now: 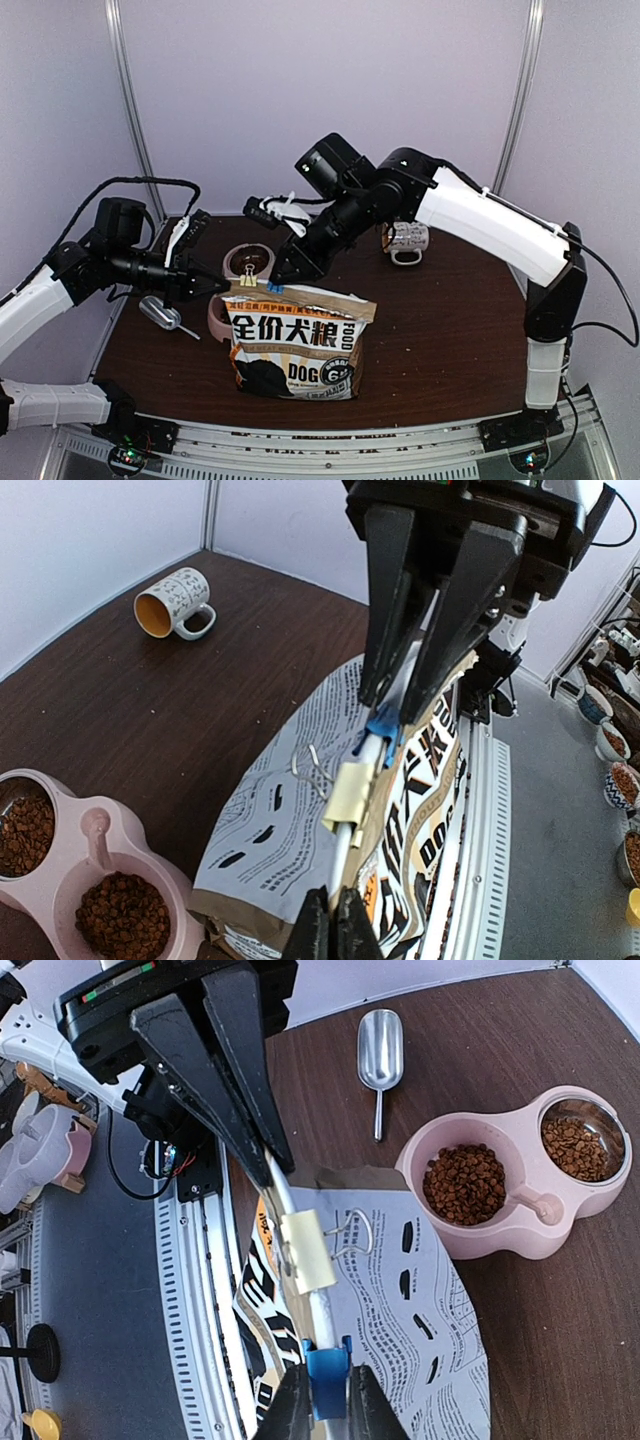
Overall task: Serve the pet food
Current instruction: Install the clamp onto the pet food bag.
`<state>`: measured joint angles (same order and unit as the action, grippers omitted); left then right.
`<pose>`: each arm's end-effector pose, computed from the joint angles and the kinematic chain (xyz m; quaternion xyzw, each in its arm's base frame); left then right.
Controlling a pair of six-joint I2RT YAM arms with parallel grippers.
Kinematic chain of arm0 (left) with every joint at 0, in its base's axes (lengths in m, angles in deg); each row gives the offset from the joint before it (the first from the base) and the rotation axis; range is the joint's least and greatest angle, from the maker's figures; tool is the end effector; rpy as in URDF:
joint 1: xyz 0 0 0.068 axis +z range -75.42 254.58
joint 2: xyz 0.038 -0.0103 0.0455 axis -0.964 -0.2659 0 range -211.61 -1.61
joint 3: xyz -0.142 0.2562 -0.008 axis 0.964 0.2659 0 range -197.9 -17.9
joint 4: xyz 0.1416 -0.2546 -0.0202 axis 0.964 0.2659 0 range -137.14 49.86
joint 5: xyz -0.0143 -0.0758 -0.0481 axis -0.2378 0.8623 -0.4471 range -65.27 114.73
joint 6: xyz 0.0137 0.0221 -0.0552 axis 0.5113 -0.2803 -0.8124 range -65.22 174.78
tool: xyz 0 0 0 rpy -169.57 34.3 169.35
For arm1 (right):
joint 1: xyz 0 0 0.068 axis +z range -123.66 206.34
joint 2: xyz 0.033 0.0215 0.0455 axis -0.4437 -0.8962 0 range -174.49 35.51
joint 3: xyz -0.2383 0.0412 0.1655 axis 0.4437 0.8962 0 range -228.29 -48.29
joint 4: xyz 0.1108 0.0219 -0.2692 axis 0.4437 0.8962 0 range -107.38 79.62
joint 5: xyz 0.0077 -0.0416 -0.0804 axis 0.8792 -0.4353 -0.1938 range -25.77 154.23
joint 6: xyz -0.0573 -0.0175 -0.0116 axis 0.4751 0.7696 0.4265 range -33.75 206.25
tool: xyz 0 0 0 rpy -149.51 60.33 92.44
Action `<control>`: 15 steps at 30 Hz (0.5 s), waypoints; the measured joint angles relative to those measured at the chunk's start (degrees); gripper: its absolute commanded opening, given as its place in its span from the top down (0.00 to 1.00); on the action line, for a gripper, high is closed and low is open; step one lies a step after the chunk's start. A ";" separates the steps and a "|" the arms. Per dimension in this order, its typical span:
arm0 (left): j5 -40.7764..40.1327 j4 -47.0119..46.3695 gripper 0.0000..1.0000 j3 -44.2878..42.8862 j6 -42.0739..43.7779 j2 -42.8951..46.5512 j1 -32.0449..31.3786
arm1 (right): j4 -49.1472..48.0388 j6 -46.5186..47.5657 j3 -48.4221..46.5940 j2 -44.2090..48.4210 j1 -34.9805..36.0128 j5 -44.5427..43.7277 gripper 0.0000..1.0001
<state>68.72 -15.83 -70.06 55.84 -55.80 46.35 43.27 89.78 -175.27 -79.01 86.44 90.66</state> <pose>0.1805 -0.1329 0.3359 0.3783 0.7448 -0.4238 0.3501 0.2180 0.4199 0.4054 -0.5488 0.7298 0.3527 0.2047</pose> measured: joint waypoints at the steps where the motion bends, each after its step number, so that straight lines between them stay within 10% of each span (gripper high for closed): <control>1: -0.02 0.00 1.00 0.02 -0.02 0.00 0.00 | 0.00 0.13 0.31 0.24 0.00 -0.17 1.00; 15: -0.70 -0.09 1.00 0.13 -0.02 0.33 -0.20 | 2.27 1.40 12.00 9.60 -1.77 -2.60 1.00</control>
<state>68.02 -15.92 -69.93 55.82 -55.47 46.16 45.54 91.18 -163.27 -69.41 84.67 88.06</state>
